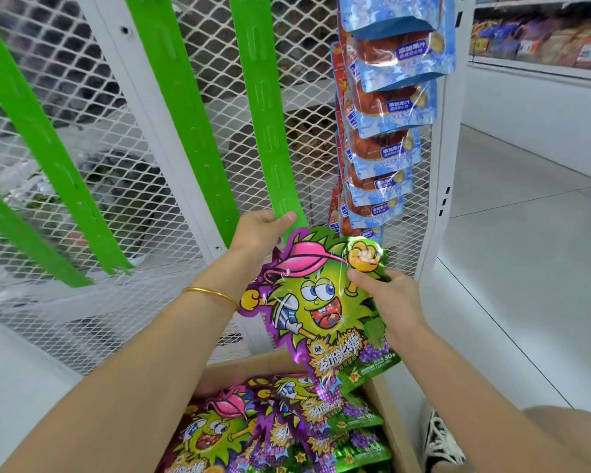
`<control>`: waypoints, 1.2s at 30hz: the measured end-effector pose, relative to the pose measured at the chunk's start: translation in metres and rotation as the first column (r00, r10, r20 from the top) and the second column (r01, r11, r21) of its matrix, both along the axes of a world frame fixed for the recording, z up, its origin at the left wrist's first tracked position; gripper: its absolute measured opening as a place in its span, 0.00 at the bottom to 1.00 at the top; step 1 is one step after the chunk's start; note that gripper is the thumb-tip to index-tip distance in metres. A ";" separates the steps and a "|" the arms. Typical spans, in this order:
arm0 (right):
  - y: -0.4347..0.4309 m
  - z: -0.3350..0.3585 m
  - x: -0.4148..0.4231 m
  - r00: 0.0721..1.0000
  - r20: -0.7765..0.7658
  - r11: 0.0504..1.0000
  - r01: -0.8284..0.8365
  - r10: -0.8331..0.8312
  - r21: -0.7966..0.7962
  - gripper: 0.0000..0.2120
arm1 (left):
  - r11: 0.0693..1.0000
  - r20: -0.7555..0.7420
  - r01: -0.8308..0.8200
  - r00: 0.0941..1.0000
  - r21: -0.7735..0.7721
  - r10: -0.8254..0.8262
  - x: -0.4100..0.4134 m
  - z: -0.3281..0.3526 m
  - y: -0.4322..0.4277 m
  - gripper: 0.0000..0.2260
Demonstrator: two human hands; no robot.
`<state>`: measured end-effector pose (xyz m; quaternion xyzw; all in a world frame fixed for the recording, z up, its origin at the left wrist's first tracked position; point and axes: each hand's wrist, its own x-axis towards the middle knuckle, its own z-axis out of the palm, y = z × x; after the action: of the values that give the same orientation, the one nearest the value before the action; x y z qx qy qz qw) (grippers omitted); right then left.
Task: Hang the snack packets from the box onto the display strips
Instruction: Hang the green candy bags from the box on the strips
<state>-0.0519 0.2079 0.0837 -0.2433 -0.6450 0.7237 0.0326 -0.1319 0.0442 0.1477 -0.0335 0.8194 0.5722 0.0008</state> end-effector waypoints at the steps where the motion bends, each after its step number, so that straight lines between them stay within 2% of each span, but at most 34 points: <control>1: -0.002 0.001 0.000 1.000 -0.011 1.000 0.002 -0.002 -0.001 0.36 | 1.000 -0.004 0.003 1.000 0.009 -0.003 0.002 0.000 0.001 0.15; 2: -0.003 0.000 -0.001 1.000 -0.015 1.000 0.005 -0.005 -0.002 0.38 | 1.000 -0.009 0.005 1.000 0.012 -0.005 0.004 0.001 0.001 0.17; 4: -0.004 0.004 -0.001 1.000 -0.030 1.000 0.008 -0.009 -0.023 0.35 | 1.000 -0.028 0.009 1.000 0.012 -0.008 0.005 -0.001 0.001 0.19; 9: -0.004 -0.003 -0.003 0.998 -0.064 1.000 0.002 -0.004 -0.019 0.12 | 0.997 -0.023 0.032 0.999 0.069 -0.030 0.008 -0.002 0.003 0.18; 11: -0.004 -0.004 -0.004 0.998 -0.067 0.999 0.012 -0.014 -0.032 0.07 | 0.997 -0.009 0.058 0.998 0.051 -0.057 0.010 -0.001 0.002 0.16; 15: -0.001 -0.002 -0.004 0.996 -0.090 1.000 0.005 -0.004 0.011 0.06 | 0.995 -0.027 0.092 0.996 0.027 -0.091 0.013 -0.002 0.001 0.04; 17: -0.001 -0.003 -0.006 0.993 -0.117 0.978 0.027 -0.003 0.205 0.16 | 0.997 -0.045 0.074 0.996 0.032 -0.073 0.012 -0.005 0.000 0.05; 19: -0.002 0.001 -0.008 0.984 -0.176 0.849 0.088 0.005 0.521 0.27 | 0.996 -0.047 0.070 0.997 0.051 -0.067 0.013 -0.006 0.001 0.09; 21: -0.004 0.012 -0.009 0.951 -0.278 0.633 0.131 0.138 0.763 0.28 | 0.996 -0.058 0.091 0.994 0.024 -0.090 0.016 -0.005 0.002 0.09; 23: -0.008 0.022 -0.015 0.903 -0.295 0.433 0.140 0.314 0.890 0.26 | 0.994 -0.060 0.110 0.992 -0.010 -0.111 0.019 -0.005 0.002 0.09; 24: -0.011 0.025 -0.018 0.891 -0.271 0.368 0.130 0.365 0.921 0.26 | 0.993 -0.066 0.121 0.990 -0.016 -0.122 0.020 -0.004 0.002 0.09; 26: -0.013 0.030 -0.026 0.890 -0.204 0.310 0.076 0.407 0.948 0.24 | 0.989 -0.068 0.145 0.987 0.001 -0.144 0.024 -0.002 0.004 0.08; 28: -0.012 0.034 -0.032 0.895 -0.160 0.327 0.017 0.416 0.945 0.20 | 0.987 -0.073 0.156 0.986 0.038 -0.153 0.028 0.000 0.005 0.08; 31: -0.012 0.040 -0.034 0.888 -0.147 0.449 -0.073 0.436 0.890 0.16 | 0.989 -0.071 0.139 0.988 0.047 -0.136 0.028 -0.002 0.003 0.15; 33: -0.012 0.040 -0.033 0.875 -0.151 0.438 -0.076 0.460 0.896 0.14 | 0.990 -0.055 0.129 0.990 0.051 -0.126 0.028 -0.003 0.001 0.20; 36: -0.010 0.039 -0.030 0.874 -0.165 0.441 -0.061 0.457 0.896 0.11 | 0.993 -0.009 0.098 0.995 0.068 -0.097 0.024 -0.002 0.000 0.20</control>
<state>-0.0822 0.1982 0.1229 0.0583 -0.9299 0.3247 0.1625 -0.1077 0.0438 0.1454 0.0084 0.8000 0.5993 0.0274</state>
